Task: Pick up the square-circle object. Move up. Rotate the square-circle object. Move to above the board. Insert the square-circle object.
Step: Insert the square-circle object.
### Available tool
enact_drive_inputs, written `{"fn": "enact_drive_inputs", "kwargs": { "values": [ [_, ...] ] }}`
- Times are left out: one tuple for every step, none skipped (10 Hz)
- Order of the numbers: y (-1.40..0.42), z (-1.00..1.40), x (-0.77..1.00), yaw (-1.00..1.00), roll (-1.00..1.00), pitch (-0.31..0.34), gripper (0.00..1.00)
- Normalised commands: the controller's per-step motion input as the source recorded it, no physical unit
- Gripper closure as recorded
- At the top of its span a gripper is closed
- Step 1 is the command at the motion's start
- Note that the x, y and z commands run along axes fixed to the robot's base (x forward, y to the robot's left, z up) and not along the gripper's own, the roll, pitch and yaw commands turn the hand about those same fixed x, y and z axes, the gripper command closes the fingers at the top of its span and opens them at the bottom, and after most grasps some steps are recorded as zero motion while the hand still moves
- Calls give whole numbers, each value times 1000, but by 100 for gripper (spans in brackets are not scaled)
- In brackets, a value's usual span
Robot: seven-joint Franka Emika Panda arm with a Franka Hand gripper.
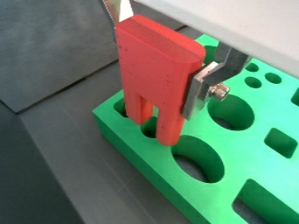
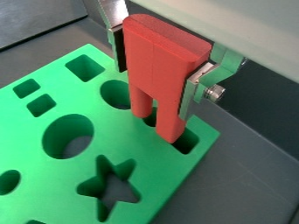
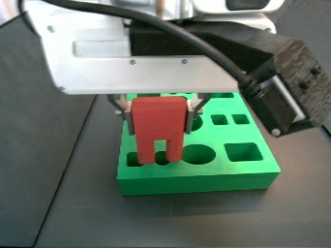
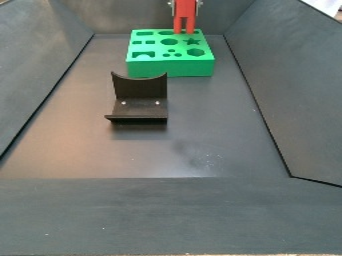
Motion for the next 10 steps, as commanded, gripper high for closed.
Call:
{"fn": "enact_drive_inputs", "kwargs": {
  "values": [
    [-51,-617,-271,0,-53,-13,100],
    [-51,-637,-211,-3,-139,-19,100],
    [0,-546,-257,0,-100,0,100],
    [0,-397,-377,11,0,0,100],
    [114,-471,-191,46,-10,0,100],
    [17,-509,-231,49,-1,0,100],
    [-9,-571,-271,80,30,0,100],
    [-137,-980,0,40,97,-6,100],
    [-109,-1000,0,0,114,-36,100],
    [-103,-880,14,0,141,-33,100]
  ]
}}
